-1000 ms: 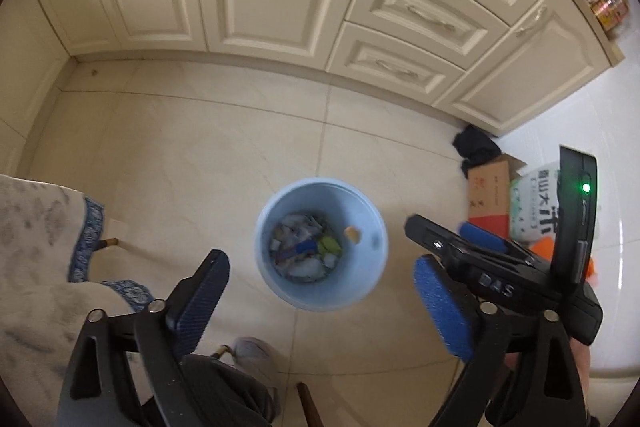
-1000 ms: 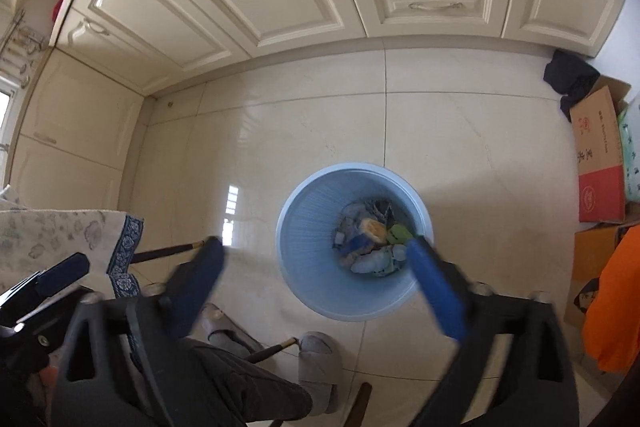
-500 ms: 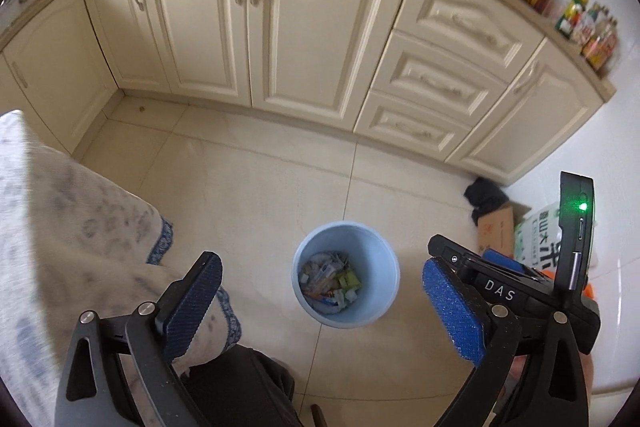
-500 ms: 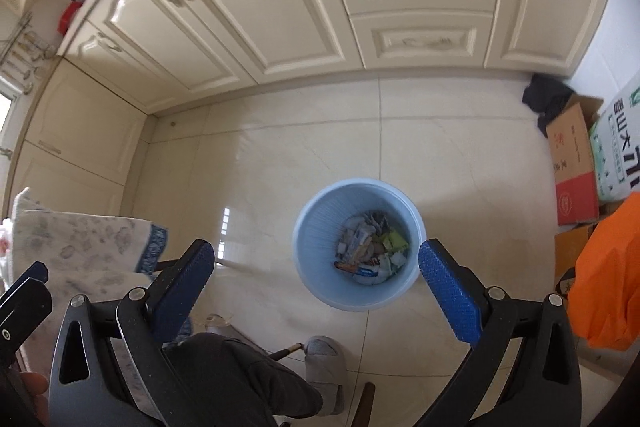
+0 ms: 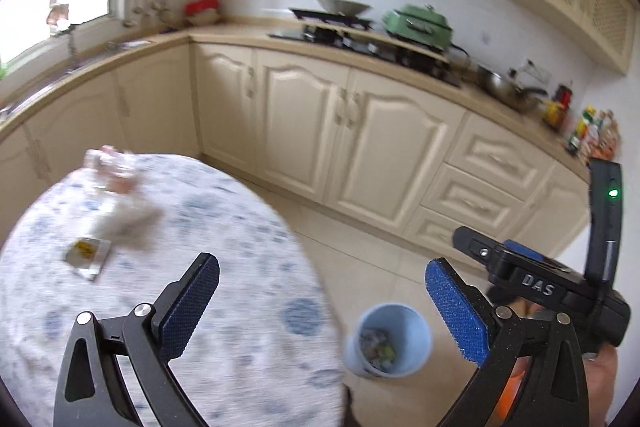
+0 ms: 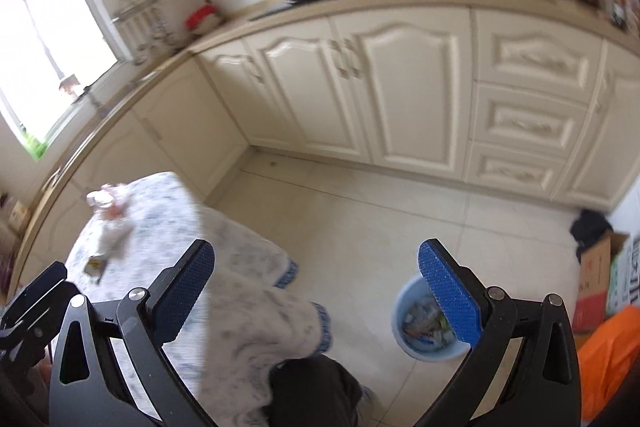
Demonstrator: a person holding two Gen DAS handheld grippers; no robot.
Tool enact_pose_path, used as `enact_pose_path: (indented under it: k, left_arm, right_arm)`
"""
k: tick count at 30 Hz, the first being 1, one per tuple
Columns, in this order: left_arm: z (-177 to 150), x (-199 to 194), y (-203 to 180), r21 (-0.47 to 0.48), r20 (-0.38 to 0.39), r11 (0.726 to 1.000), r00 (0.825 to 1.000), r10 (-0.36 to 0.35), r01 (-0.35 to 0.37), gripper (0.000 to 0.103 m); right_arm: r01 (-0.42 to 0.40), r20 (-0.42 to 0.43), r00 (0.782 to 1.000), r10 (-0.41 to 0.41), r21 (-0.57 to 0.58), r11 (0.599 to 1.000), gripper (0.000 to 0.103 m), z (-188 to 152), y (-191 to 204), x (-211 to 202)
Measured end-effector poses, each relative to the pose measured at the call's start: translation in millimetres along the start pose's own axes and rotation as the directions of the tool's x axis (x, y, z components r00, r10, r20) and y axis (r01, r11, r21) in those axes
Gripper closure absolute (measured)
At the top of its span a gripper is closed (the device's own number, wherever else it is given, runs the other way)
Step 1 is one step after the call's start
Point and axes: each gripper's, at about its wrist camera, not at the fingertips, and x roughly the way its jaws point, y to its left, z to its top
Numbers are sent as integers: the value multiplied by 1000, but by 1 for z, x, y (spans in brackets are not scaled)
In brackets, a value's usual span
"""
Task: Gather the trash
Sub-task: 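Return both tools to the table, then grasp the yellow-labelled packet with the left tool while the right tool grasps the clear plastic wrap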
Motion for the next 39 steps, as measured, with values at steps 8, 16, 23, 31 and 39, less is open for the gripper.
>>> enact_pose_path:
  k: [8,16,23,31,39]
  left_arm:
    - [-43,-96,66,-111,86,980,981,175,-165,1]
    - [-80,-167,110,-220,124,928,935,331,-299,1]
    - [-91,-188,119,-298,151,880,892,426,-370,1]
    - [-79,-152,151,-293,155,873,882,445,-389,1]
    - [-74,-69,163,-240,117,885,893,434,-399,1]
  right_arm:
    - [-134,61,987,150,-212,968,0,4,129,-34]
    - [-227,61,961,268,-374,899,0,-12,221,-53]
    - [-268,29,947,319,-469,841,0,-32,276,-52]
    - [-292,0,939,345,-530,796,0,-39,305,-43]
    - [-290,-43,949,314,-518,805,0,-26,298,4]
